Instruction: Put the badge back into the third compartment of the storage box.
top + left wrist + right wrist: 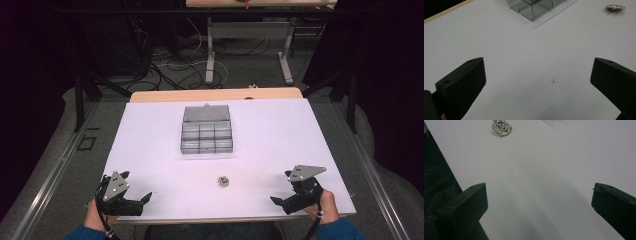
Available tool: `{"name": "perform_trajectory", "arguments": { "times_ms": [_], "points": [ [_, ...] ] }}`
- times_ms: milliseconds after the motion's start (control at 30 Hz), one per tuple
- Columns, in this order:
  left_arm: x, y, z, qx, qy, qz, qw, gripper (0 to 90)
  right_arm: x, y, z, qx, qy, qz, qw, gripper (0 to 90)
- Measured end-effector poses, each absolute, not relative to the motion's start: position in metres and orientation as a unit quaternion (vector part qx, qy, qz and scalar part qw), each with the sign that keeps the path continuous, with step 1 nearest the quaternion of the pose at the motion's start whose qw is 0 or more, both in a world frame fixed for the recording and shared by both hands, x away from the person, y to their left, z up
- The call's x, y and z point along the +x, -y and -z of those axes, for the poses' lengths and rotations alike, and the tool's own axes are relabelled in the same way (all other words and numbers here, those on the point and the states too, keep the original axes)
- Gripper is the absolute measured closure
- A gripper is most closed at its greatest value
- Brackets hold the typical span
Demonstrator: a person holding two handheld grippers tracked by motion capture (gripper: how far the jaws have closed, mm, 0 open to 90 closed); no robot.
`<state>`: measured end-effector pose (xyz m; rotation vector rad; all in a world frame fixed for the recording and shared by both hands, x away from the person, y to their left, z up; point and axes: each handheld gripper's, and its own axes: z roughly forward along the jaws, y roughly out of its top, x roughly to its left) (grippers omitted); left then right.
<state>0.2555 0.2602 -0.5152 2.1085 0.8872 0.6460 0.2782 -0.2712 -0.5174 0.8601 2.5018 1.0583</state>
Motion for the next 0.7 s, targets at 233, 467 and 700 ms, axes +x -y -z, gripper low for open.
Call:
{"name": "perform_trajectory", "arguments": {
  "times_ms": [233, 467, 700],
  "points": [
    [0.255, -0.260, 0.515, 0.824, -0.346, -0.248, 0.374, 0.4, 0.278, 0.267, 0.514, 0.300, -0.866, -0.370, 0.152, 0.2],
    [0.255, -0.259, 0.516, 0.826, -0.346, -0.242, 0.373, 0.4, 0.278, 0.257, 0.511, 0.304, -0.861, -0.377, 0.157, 0.0],
    [0.255, -0.260, 0.516, 0.826, -0.347, -0.241, 0.374, 0.4, 0.279, 0.245, 0.509, 0.301, -0.867, -0.369, 0.149, 0.0]
  ]
}}
